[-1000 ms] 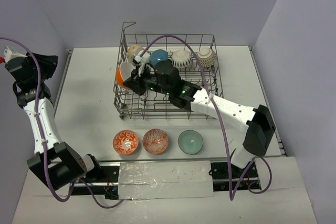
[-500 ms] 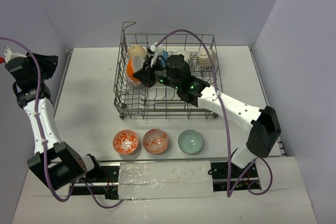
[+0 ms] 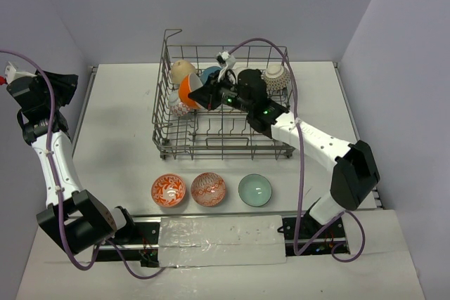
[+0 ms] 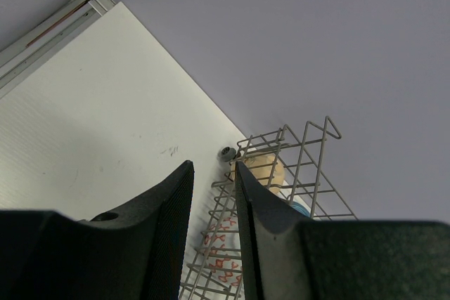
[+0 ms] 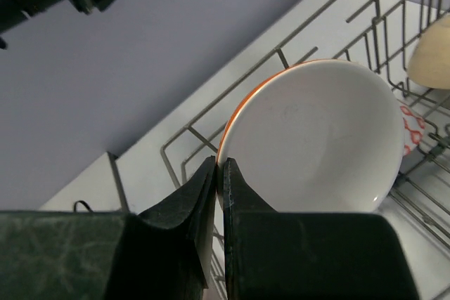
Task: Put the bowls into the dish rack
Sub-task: Turn the bowl upside down over the dish rack.
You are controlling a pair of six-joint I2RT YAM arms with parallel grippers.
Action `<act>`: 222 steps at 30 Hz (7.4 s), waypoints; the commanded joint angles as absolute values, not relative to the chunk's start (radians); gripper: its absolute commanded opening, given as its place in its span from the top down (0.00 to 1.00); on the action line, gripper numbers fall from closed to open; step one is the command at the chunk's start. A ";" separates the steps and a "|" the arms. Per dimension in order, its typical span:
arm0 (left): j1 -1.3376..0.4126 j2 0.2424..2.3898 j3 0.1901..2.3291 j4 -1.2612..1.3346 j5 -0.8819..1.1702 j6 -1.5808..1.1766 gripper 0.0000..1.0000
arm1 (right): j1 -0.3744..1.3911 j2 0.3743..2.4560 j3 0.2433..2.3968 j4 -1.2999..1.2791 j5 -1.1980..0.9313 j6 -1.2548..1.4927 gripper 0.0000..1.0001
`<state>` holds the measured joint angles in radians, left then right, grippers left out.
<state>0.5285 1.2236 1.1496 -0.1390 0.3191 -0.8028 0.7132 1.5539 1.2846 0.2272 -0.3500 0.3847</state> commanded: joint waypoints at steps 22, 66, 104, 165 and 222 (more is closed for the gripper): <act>0.526 1.201 1.149 -0.094 0.353 -0.813 0.64 | 0.542 1.647 1.141 0.781 -0.655 0.929 1.00; 0.515 1.206 1.147 -0.094 0.347 -0.808 0.64 | 0.534 1.914 1.511 0.215 -0.873 0.776 1.00; 0.515 1.224 1.140 -0.077 0.374 -0.827 0.65 | 0.592 2.042 1.755 -0.015 -0.919 0.695 1.00; 0.509 1.218 1.132 -0.067 0.387 -0.836 0.66 | 0.690 1.783 1.336 0.161 -0.437 0.755 0.97; 0.505 1.223 1.134 -0.072 0.387 -0.839 0.66 | 0.749 1.948 1.318 0.534 -0.569 1.037 1.00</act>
<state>0.5072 1.2240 1.1366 -0.1162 0.3698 -0.8333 0.7410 1.9537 1.2961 0.4843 -0.5655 1.0389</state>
